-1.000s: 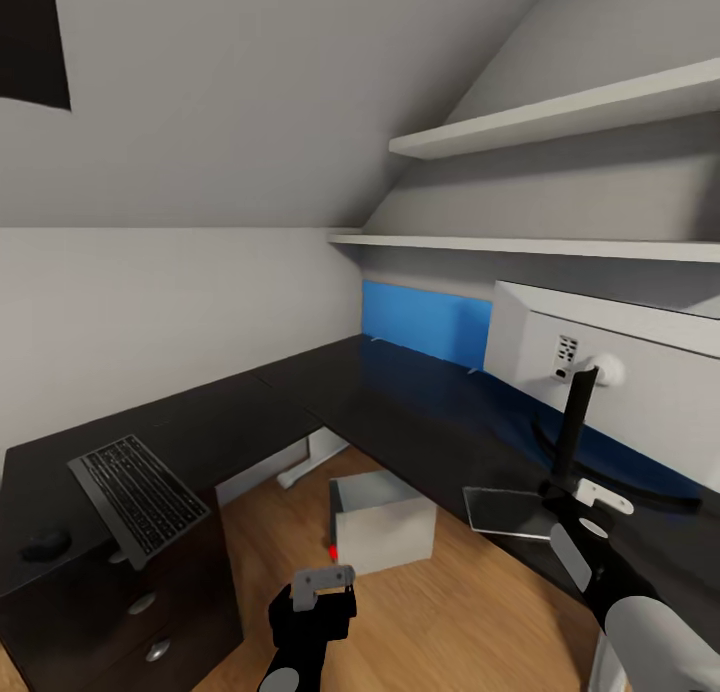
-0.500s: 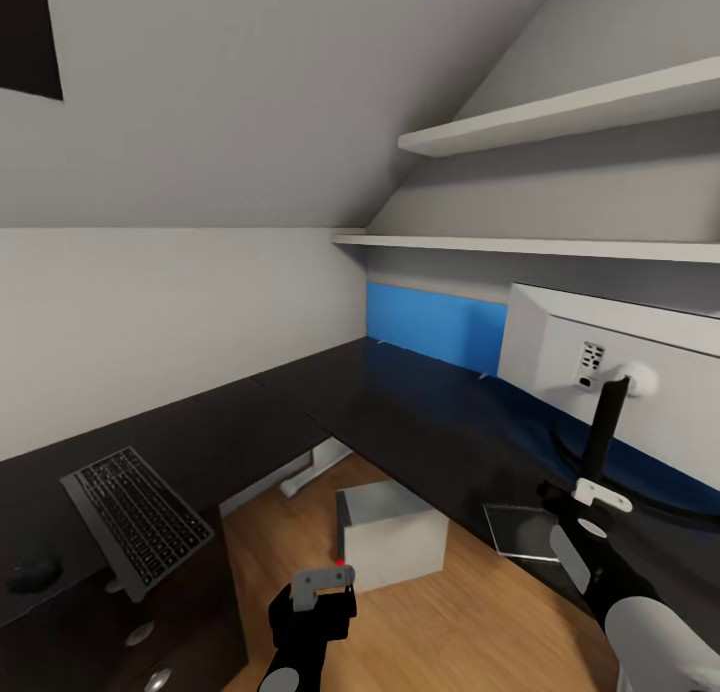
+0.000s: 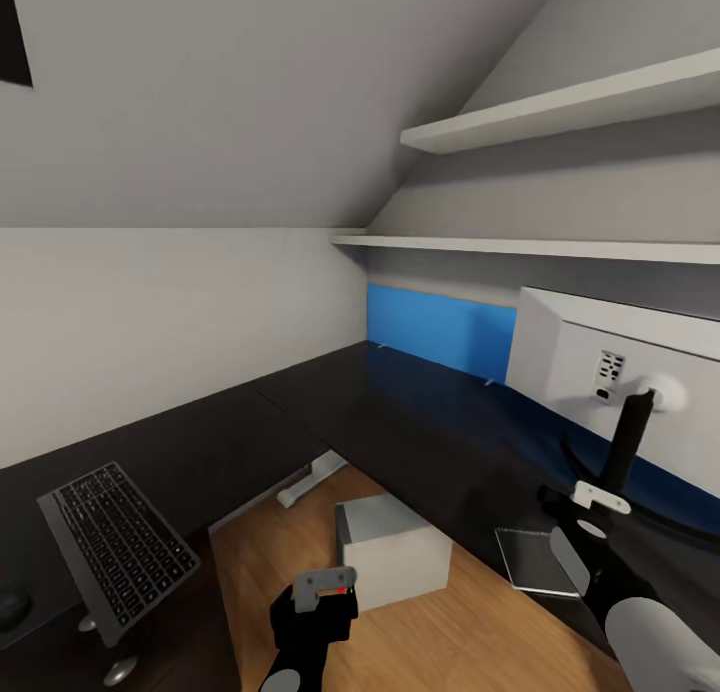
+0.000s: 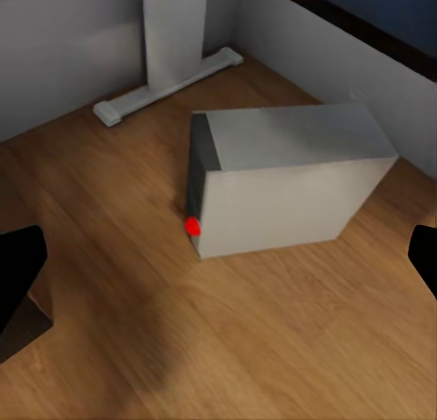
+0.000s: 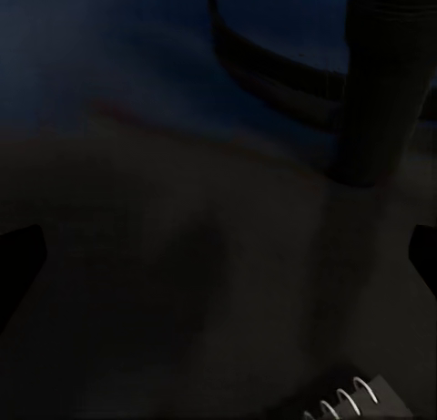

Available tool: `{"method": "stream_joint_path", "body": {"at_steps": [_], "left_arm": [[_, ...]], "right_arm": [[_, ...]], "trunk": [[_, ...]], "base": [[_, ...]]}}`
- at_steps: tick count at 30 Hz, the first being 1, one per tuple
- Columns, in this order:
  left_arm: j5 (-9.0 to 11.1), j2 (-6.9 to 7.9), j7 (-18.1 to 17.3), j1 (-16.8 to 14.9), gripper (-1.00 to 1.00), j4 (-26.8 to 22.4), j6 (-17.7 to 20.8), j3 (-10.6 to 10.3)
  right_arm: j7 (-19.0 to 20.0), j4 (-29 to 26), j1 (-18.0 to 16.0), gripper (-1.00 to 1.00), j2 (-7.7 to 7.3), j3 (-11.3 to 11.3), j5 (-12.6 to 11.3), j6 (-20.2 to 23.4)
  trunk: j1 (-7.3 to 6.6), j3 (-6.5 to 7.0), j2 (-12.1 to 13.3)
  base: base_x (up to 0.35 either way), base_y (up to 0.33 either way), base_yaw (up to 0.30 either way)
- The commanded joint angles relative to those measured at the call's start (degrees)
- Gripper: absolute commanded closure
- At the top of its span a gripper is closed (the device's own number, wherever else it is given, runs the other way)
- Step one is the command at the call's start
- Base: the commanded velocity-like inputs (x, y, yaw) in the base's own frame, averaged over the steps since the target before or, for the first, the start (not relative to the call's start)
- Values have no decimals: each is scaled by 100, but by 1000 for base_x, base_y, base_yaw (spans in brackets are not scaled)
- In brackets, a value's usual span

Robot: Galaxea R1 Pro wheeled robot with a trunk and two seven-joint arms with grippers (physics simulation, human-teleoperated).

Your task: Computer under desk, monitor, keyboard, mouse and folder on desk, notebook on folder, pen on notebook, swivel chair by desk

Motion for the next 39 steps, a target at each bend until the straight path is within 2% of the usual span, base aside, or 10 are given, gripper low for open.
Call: {"method": "stream_joint_path", "body": {"at_steps": [1,9,11,17,35,39], "left_arm": [[33,-2,42,-6,-100,-4,18,-13],[32,-12,49,-6,-100,-23,12,-124],[32,-21,65,-6,-100,-36,3,-221],[32,-15,82,-6,-100,-37,2,-310],[32,-14,86,-6,-100,-37,2,-343],[32,-13,81,-6,-100,-37,2,-345]], "right_arm": [[-15,-4,-3,-100,-2,11,-59,51],[-15,-1,-3,-100,-9,10,-55,532],[-31,-1,-3,-100,-18,10,-53,738],[-33,-1,-3,-100,-18,10,-52,775],[-42,-1,-3,-100,-11,18,-51,783],[-42,-1,-3,-100,-11,19,-51,782]], "trunk": [[0,-7,-4],[0,-7,-4],[44,-43,-84],[176,-150,-325],[572,-473,-1046],[572,-473,-1046]], "base": [[41,0,0],[13,0,0],[0,0,0],[0,0,0],[0,0,0],[0,0,0]]}}
